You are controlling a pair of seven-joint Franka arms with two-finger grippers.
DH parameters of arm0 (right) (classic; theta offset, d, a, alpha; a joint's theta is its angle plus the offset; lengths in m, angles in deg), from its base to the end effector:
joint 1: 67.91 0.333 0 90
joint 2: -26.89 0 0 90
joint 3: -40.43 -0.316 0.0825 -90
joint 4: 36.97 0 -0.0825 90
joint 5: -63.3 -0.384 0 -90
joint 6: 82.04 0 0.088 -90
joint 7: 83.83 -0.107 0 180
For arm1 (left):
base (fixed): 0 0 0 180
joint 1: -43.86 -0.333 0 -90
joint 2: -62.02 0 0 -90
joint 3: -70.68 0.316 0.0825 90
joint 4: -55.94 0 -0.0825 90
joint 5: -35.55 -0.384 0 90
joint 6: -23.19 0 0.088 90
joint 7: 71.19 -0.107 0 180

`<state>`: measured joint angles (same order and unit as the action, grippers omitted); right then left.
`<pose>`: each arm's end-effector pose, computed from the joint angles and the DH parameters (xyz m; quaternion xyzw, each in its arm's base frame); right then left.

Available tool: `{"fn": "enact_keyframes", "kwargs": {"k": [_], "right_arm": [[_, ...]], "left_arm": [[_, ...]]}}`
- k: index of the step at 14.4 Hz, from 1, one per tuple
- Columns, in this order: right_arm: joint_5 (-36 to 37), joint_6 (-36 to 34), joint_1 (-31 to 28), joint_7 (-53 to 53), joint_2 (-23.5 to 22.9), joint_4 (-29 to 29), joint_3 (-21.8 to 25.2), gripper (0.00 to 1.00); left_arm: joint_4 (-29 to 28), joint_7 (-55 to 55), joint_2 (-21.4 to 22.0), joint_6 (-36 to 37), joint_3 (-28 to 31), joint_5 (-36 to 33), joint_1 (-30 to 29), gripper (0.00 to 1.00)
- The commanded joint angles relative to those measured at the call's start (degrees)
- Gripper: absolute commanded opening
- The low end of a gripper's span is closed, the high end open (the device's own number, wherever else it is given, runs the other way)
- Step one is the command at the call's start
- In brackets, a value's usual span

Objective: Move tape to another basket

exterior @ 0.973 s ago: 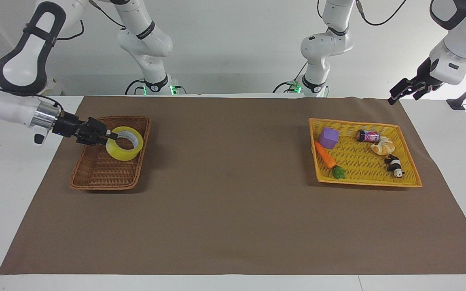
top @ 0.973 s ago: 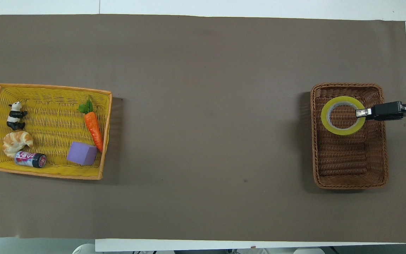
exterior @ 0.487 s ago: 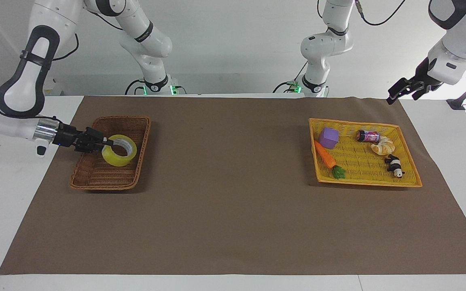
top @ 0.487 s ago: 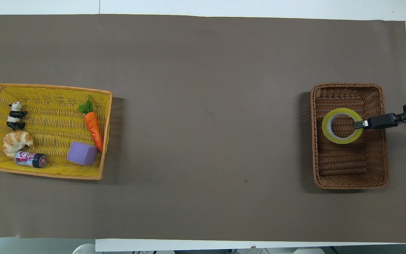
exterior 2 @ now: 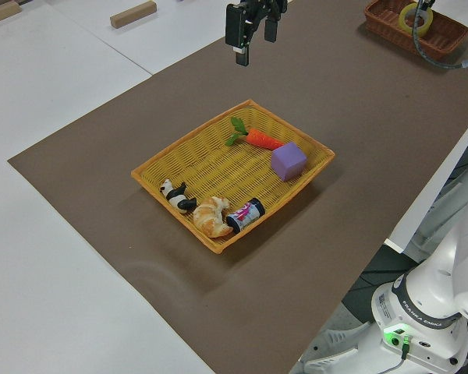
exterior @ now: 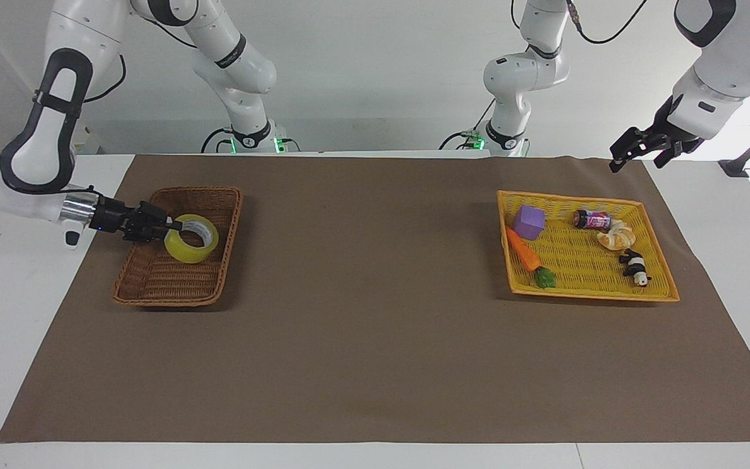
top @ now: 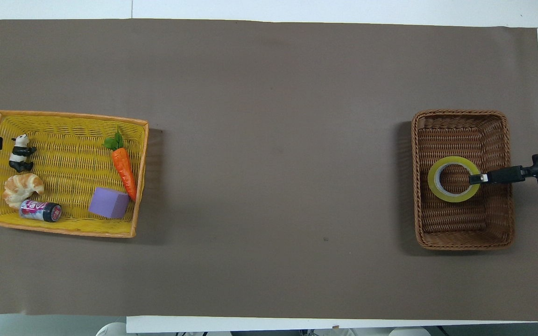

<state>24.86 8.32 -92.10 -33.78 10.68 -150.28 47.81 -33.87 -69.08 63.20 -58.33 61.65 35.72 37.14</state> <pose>0.4882 -0.2201 0.3108 -0.9026 -0.0300 0.0464 0.4269 0.5316 -0.0227 0.6251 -0.9981 0.0018 0.0621 0.0025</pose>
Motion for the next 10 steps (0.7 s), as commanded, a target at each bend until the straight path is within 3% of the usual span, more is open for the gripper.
{"fn": "enact_keyframes", "kwargs": {"k": [1,5,10], "right_arm": [[1.3,1.5,-0.3,1.2,1.8,-0.3,-0.5,1.0],[4.6,2.4,0.1,2.2,2.8,2.6,-0.6,1.0],[13.5,6.8,5.1,1.2,9.9,5.2,-1.0,1.0]], "left_arm": [[2.0,-0.5,-1.4,0.0,0.5,-1.5,2.0,1.0],[1.7,-0.4,-0.5,1.1,0.9,-1.8,2.6,1.0],[0.6,-0.2,0.0,0.3,0.9,-1.8,2.5,1.0]]}}
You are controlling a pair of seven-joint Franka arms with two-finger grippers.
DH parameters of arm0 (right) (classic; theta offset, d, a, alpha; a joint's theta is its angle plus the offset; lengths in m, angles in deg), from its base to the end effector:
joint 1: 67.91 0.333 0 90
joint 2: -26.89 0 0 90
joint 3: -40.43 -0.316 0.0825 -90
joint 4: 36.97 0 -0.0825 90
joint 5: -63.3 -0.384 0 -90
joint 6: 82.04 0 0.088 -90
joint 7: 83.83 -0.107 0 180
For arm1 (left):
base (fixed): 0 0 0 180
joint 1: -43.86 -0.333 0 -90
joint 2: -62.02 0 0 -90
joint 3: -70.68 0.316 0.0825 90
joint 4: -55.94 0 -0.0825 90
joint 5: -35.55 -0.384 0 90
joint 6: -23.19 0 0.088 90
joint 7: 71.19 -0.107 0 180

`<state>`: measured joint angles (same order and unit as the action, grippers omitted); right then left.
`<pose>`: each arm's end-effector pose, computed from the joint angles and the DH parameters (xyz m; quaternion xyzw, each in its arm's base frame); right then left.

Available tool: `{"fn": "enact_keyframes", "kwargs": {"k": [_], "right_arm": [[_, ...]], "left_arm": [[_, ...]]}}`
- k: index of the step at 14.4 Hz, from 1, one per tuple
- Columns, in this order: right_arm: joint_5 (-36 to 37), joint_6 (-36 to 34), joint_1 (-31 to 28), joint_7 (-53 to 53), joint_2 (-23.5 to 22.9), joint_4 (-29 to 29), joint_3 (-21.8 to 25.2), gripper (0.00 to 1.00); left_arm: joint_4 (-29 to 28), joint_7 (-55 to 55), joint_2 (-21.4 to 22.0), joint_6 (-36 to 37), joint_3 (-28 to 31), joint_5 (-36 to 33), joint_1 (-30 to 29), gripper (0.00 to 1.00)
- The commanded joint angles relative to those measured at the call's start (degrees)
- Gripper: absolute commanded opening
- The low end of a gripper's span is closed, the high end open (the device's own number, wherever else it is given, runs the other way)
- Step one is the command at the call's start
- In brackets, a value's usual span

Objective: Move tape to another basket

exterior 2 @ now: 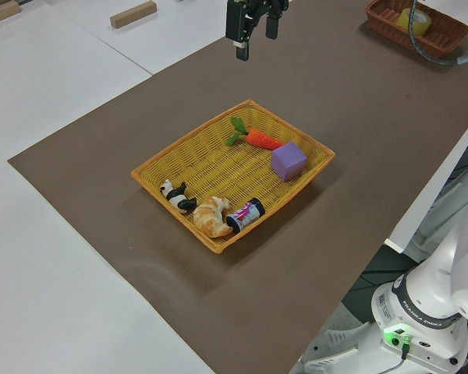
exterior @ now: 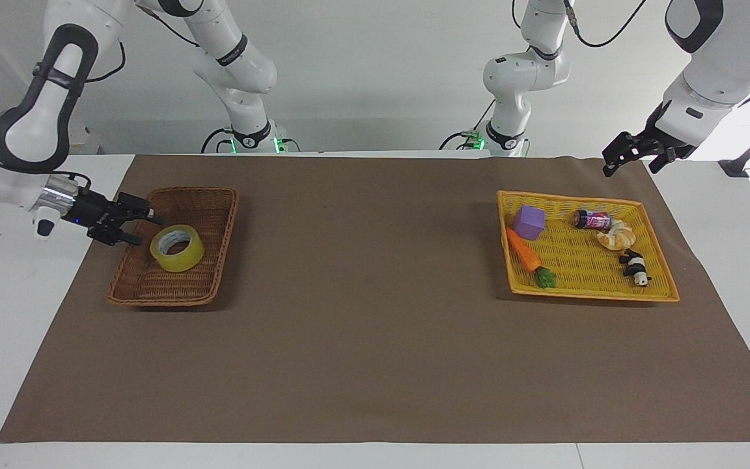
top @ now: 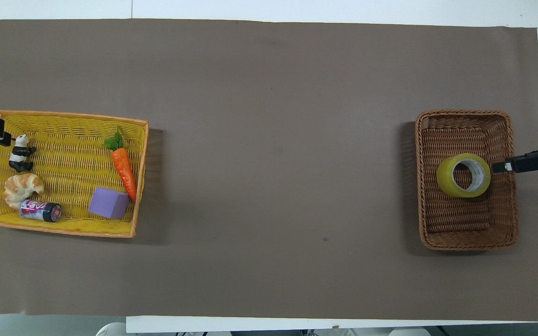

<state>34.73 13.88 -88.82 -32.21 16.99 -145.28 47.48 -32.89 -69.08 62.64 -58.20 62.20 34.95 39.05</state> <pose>0.5169 -0.2190 0.3991 -0.9482 -0.1237 -0.0014 0.2926 0.5340 -0.0335 0.6276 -0.9981 0.0131 0.0592 0.0090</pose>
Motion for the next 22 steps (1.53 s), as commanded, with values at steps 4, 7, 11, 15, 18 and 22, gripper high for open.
{"fn": "enact_keyframes", "kwargs": {"k": [4,7,11,15,18,22], "right_arm": [[16.0,0.2,11.0,-12.7,6.1,8.4,-0.8,1.0],[24.1,-4.1,17.4,-30.4,7.5,13.1,-0.8,1.0],[30.0,-12.8,19.0,-38.5,7.1,20.5,-0.7,1.0],[31.5,-17.4,19.2,-38.7,7.1,21.4,-0.8,1.0],[31.8,-17.3,18.4,-38.8,6.7,22.2,-0.7,1.0],[31.6,-17.5,18.2,-38.8,7.2,22.9,0.0,1.0]], "left_arm": [[-0.6,0.0,0.7,0.5,0.4,-1.0,0.0,1.0],[-0.7,0.0,0.8,0.5,0.4,-1.0,0.1,1.0],[-0.7,0.1,0.8,0.5,0.5,-1.0,0.0,1.0],[-0.7,0.1,0.8,0.5,0.4,-1.0,0.1,1.0],[-0.7,0.1,0.7,0.5,0.5,-1.0,0.0,1.0],[-0.7,0.1,0.8,0.5,0.4,-1.0,0.1,1.0]]}}
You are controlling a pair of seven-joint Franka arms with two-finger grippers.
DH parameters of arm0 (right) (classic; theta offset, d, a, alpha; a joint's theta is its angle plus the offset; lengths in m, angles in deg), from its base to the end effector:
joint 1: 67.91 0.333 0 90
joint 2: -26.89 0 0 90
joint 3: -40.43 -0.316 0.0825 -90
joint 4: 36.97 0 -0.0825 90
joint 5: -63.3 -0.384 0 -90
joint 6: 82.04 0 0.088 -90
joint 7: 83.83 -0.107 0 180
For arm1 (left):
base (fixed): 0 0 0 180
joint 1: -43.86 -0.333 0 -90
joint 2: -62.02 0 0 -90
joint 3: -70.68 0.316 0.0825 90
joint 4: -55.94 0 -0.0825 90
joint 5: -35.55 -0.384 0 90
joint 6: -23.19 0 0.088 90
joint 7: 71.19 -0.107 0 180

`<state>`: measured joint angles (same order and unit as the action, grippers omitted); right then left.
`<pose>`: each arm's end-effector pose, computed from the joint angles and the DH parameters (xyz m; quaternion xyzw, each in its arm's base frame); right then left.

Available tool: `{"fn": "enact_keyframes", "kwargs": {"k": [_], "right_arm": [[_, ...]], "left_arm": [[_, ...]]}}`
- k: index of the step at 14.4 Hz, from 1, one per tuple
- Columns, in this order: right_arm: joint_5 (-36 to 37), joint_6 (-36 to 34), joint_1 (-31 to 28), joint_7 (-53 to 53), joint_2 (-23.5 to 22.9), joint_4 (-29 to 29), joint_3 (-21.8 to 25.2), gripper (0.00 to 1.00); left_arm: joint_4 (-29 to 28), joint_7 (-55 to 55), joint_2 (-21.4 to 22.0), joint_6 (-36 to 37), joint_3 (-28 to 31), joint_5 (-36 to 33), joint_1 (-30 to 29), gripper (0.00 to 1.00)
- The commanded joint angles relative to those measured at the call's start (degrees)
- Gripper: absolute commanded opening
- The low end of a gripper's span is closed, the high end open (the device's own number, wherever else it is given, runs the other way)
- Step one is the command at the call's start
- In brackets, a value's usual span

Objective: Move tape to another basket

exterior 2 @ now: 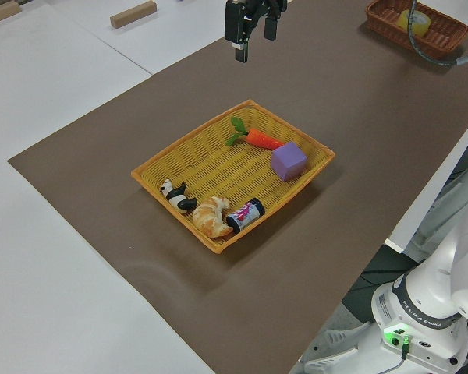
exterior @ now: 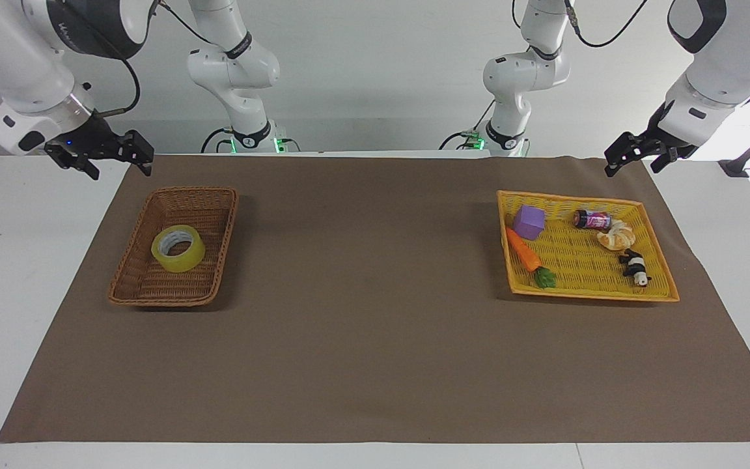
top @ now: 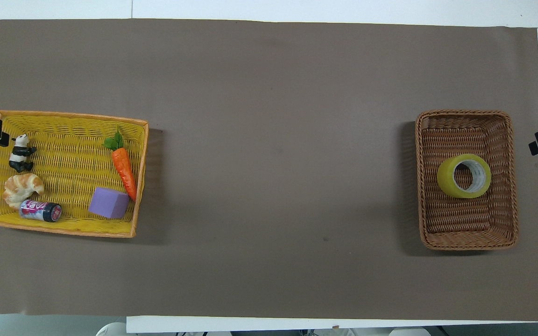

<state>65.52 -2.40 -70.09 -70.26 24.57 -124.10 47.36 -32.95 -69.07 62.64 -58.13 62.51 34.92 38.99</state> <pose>0.5394 -0.0898 0.6114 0.9954 0.0368 -0.0879 0.0045 0.5340 -0.0299 0.6270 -0.9981 0.0097 0.0603 0.0091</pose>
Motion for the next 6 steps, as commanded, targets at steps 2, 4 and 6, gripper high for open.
{"fn": "enact_keyframes", "kwargs": {"k": [2,4,6], "right_arm": [[1.0,-1.0,-0.5,-1.9,-0.3,1.4,0.0,1.0],[1.0,-1.2,-0.5,-2.7,-0.3,1.6,-0.4,1.0],[1.0,-1.1,-0.5,-2.7,-0.3,1.6,-0.3,1.0]], "left_arm": [[-0.7,0.1,0.8,0.5,0.1,-1.0,0.1,1.0],[-0.7,0.1,0.8,0.5,0.1,-1.0,0.1,1.0],[-0.7,0.1,0.8,0.5,0.1,-1.0,0.1,1.0]]}}
